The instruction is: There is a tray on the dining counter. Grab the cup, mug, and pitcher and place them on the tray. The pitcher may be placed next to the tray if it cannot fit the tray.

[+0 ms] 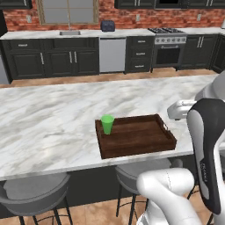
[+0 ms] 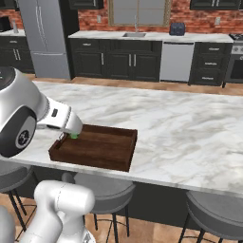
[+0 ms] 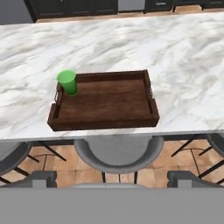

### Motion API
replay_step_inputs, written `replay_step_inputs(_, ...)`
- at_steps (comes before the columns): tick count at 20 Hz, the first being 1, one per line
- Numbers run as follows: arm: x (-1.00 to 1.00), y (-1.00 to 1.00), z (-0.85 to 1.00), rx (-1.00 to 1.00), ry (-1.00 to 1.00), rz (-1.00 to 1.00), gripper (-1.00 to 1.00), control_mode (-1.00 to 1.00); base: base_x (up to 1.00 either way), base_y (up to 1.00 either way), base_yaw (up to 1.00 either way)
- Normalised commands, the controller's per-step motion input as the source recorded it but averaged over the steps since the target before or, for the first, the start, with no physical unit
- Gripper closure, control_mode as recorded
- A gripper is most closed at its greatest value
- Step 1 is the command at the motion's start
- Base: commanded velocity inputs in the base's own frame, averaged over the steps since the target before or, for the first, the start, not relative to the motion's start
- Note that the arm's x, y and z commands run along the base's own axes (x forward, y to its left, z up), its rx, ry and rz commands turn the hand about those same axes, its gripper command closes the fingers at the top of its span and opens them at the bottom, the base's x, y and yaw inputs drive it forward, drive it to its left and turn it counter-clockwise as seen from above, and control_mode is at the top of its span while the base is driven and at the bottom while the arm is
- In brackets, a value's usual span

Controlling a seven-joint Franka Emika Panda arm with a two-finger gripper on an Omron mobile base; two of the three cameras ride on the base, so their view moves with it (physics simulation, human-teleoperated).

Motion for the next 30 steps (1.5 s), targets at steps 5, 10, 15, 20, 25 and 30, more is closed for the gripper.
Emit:
replay_step_inputs(5,0.0,0.0,0.0,0.0,0.01,0.01,-1.0,1.0,0.0,0.01,0.0)
replay_step_inputs(10,0.0,0.0,0.0,0.0,0.0,0.0,-1.0,1.0,-0.73,0.22,0.0)
replay_step_inputs(15,0.0,0.0,0.0,0.0,0.0,0.0,-1.0,1.0,-0.92,0.96,0.0)
replay_step_inputs(20,0.0,0.0,0.0,0.0,0.0,0.0,-1.0,1.0,-0.2,1.0,0.0)
replay_step_inputs(25,0.0,0.0,0.0,0.0,0.0,0.0,-1.0,1.0,0.0,1.0,0.0)
replay_step_inputs(30,0.0,0.0,0.0,0.0,0.0,0.0,-1.0,1.0,0.0,1.0,0.0)
